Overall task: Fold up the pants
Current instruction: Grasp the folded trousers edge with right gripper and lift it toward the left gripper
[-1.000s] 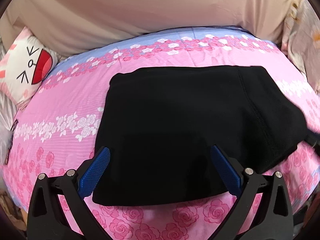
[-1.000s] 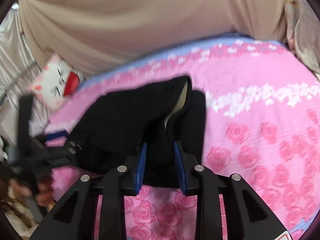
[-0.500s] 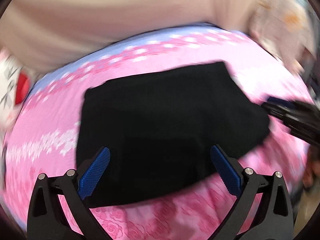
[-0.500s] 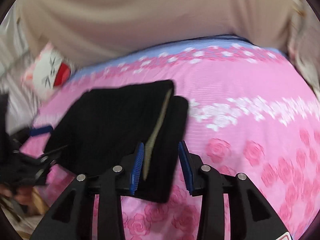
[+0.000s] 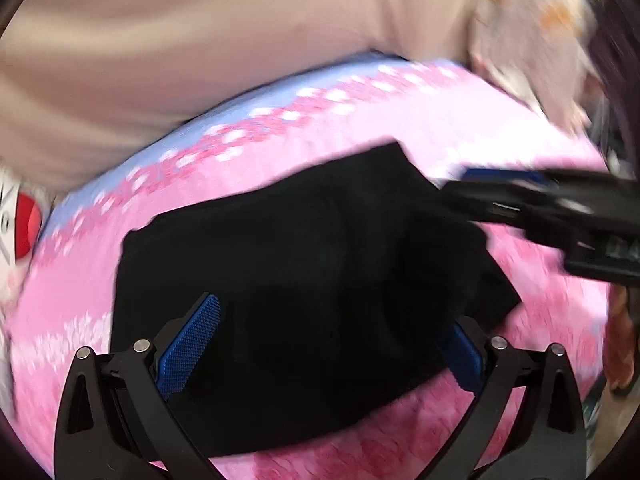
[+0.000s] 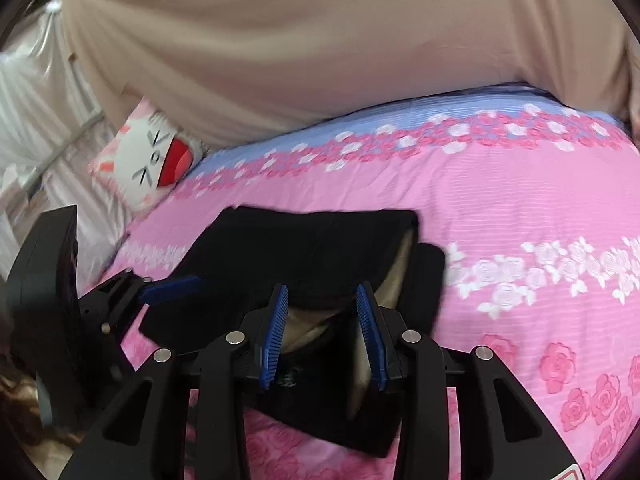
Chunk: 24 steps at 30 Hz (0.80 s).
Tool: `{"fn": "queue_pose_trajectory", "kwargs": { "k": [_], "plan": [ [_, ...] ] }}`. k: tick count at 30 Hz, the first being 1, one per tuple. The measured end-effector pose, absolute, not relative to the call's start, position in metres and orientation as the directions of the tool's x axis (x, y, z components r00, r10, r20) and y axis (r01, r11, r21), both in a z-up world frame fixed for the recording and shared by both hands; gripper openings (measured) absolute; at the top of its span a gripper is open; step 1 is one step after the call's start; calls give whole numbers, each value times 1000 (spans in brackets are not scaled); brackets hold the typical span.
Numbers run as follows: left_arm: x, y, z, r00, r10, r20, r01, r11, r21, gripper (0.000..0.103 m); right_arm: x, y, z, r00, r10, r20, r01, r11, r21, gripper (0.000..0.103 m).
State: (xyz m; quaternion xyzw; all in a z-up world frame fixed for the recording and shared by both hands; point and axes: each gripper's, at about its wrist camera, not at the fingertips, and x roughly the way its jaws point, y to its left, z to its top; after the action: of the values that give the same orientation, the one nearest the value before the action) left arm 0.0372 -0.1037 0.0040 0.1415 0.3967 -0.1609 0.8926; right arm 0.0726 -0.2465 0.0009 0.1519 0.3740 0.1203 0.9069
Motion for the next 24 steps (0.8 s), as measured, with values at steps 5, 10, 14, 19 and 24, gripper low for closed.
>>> {"fn": "queue_pose_trajectory", "kwargs": {
  "k": [5, 10, 14, 19, 24],
  "plan": [
    [57, -72, 15, 669, -139, -730, 284, 956, 78, 98, 75, -251, -15, 629, 328, -705, -106, 934, 341, 36],
    [62, -69, 14, 658, -135, -741, 269, 961, 64, 98, 96, -225, -27, 554, 354, -753, -206, 935, 289, 36],
    [54, -71, 15, 675, -105, -731, 251, 963, 93, 98, 121, -216, -43, 500, 387, -774, -222, 922, 318, 37],
    [53, -64, 21, 684, -93, -724, 224, 971, 87, 98, 135, -217, -47, 491, 459, -740, -213, 887, 409, 18],
    [47, -63, 32, 682, -154, -715, 262, 964, 42, 98, 111, -233, -15, 587, 466, -662, -202, 876, 437, 4]
  ]
}}
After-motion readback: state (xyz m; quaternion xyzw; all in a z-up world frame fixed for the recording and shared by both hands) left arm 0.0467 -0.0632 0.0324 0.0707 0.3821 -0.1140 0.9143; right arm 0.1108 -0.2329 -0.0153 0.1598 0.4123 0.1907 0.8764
